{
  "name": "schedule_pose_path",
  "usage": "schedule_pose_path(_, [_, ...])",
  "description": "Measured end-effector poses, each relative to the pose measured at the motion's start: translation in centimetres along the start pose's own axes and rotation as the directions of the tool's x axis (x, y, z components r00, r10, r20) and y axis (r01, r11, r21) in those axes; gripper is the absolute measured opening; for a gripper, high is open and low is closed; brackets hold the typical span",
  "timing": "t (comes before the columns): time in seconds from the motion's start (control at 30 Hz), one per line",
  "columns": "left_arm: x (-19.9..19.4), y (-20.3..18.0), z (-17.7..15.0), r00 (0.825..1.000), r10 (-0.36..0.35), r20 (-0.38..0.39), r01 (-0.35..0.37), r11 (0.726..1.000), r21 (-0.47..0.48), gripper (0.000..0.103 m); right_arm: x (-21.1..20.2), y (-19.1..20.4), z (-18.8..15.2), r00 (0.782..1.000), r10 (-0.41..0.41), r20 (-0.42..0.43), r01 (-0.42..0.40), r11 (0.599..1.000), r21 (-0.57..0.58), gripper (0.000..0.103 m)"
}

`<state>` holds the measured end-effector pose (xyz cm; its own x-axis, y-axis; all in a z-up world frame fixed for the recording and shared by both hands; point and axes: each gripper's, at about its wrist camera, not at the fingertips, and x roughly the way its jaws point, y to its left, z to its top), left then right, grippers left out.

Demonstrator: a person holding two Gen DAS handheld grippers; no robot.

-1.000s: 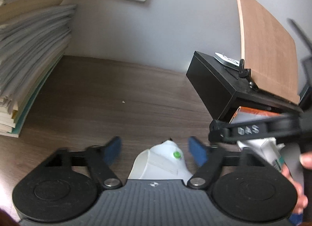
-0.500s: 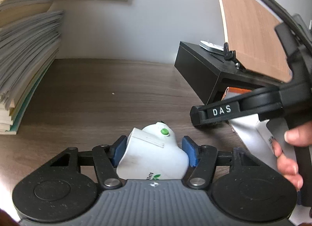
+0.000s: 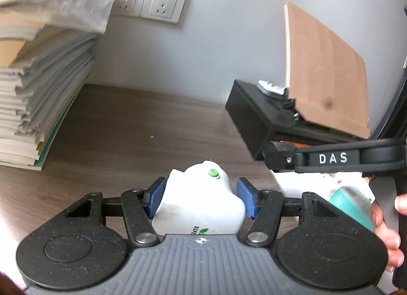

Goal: Organize rigid objects
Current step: 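Carry the plug unit and black charger over the white box with both tools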

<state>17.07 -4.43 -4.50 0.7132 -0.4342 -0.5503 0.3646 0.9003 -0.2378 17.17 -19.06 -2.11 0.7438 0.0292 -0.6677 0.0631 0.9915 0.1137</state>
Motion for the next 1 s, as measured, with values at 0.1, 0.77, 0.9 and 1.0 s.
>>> schedule_pose_path(0.1, [-0.8,-1.6,0.3,1.000,-0.007,0.009,0.007,1.000,0.001,0.061,-2.1,-0.8,-0.3,1.000,0.002,0.024,-0.002,1.000,0.001,0.073])
schedule_pose_path(0.77, [-5.4,-17.2,-3.2,0.997,-0.082,-0.008,0.082,0.996,0.017,0.061,-17.7,-14.4,-7.9,0.988,-0.091,0.128,0.080,0.993,0.086,0.073])
schedule_pose_path(0.9, [-5.5,-19.6,-4.4,0.997,-0.080,-0.010,0.080,0.997,0.021,0.061,-19.6,-16.7,-9.7,0.985,-0.103,0.135,0.091,0.992,0.092,0.073])
schedule_pose_path(1.0, [-5.6,-21.2,-5.4,0.997,-0.079,-0.018,0.079,0.997,0.026,0.061,-20.6,-17.7,-11.0,0.985,-0.103,0.139,0.092,0.992,0.086,0.073])
